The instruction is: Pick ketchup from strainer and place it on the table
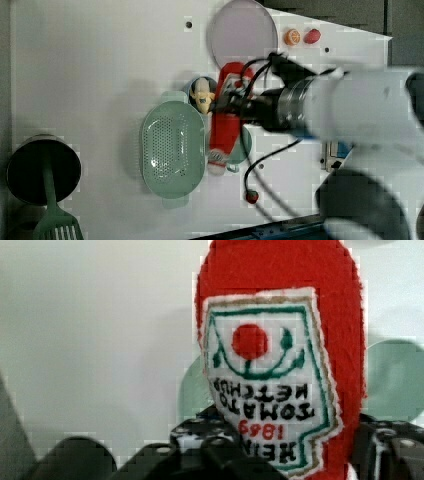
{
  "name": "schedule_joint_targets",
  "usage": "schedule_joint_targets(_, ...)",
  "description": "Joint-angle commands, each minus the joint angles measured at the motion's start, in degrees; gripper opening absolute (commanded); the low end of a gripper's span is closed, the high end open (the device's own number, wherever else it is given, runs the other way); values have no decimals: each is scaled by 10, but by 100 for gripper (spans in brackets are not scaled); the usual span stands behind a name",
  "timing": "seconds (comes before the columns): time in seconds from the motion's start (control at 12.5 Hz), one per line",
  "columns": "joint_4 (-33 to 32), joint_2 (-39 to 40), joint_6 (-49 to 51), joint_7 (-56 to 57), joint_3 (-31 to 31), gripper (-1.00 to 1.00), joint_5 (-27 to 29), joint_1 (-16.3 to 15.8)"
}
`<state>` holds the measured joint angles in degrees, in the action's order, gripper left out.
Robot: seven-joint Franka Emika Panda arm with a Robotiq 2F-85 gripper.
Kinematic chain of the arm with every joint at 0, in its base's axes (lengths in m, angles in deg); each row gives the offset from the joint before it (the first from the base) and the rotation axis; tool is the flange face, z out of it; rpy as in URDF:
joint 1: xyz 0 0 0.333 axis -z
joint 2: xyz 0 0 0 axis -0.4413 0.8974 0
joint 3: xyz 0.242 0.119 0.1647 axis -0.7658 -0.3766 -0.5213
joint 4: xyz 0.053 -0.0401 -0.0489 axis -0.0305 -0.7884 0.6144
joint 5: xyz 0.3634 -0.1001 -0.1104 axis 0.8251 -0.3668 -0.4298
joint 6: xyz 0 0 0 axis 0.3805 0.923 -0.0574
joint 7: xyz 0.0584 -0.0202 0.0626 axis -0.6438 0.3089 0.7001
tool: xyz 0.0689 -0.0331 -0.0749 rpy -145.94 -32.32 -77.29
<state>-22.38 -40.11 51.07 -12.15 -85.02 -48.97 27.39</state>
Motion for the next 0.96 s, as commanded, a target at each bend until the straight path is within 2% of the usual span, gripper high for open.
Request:
schedule_joint_targets(0.08, 25, 20, 19, 74, 74, 21, 0, 59)
schedule_joint_targets(0.56, 24, 19, 15, 223, 205, 21, -27, 79)
schedule_joint_targets(0.96, -18, 13, -3, 278, 236, 21, -27, 104)
